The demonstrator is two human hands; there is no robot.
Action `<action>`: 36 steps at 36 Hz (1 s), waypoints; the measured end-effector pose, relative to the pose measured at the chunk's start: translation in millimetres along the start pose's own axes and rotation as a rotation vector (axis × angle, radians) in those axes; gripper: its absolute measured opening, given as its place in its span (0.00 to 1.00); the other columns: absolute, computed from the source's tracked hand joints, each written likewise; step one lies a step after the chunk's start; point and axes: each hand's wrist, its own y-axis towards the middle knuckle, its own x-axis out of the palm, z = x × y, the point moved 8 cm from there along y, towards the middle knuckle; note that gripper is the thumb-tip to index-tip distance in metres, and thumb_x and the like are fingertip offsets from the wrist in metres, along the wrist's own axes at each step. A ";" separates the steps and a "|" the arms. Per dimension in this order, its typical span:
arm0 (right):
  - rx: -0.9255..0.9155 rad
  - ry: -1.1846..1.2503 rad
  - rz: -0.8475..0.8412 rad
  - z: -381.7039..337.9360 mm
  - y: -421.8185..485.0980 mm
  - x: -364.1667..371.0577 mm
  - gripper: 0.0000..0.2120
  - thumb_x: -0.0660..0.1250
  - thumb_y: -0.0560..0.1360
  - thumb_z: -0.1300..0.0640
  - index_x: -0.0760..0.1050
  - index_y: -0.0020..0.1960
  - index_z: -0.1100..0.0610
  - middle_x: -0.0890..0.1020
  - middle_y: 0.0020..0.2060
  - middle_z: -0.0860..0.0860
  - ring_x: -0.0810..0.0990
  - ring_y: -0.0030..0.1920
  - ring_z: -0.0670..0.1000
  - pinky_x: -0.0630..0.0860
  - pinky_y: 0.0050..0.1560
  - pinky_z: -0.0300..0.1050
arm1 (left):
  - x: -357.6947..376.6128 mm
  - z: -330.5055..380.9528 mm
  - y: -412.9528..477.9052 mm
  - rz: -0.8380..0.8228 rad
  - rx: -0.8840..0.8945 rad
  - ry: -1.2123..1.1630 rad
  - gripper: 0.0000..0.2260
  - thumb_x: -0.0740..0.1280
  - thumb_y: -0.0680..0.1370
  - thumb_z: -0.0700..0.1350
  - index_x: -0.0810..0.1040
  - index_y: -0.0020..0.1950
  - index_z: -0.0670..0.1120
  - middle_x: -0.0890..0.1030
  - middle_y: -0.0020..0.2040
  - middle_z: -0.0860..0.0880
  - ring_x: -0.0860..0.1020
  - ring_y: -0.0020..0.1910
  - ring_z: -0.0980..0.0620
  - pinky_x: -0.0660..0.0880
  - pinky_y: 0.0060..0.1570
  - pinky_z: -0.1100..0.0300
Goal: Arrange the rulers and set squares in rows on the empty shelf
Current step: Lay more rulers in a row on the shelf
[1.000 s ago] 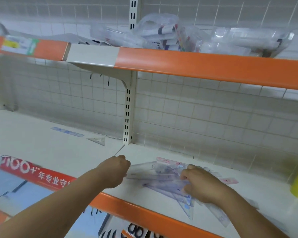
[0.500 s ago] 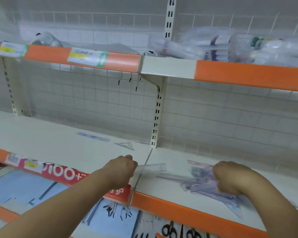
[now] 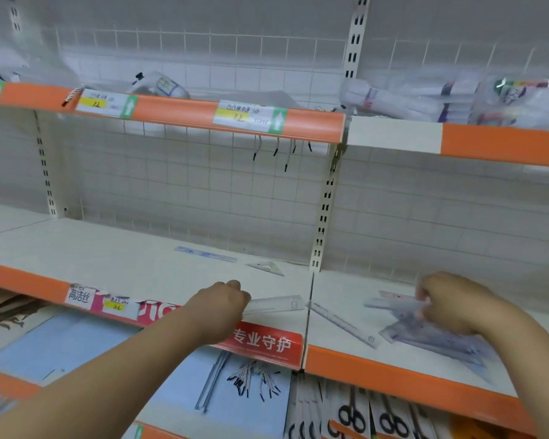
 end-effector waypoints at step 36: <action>-0.437 0.390 0.117 -325.5 39.2 -20.5 0.16 0.63 0.78 0.46 0.69 0.65 0.47 0.71 0.61 0.45 0.71 0.61 0.46 0.70 0.60 0.42 | 25.8 -236.3 -95.3 -0.023 -0.303 0.054 0.14 0.60 0.79 0.36 0.72 0.64 0.45 0.72 0.55 0.45 0.68 0.45 0.49 0.73 0.44 0.54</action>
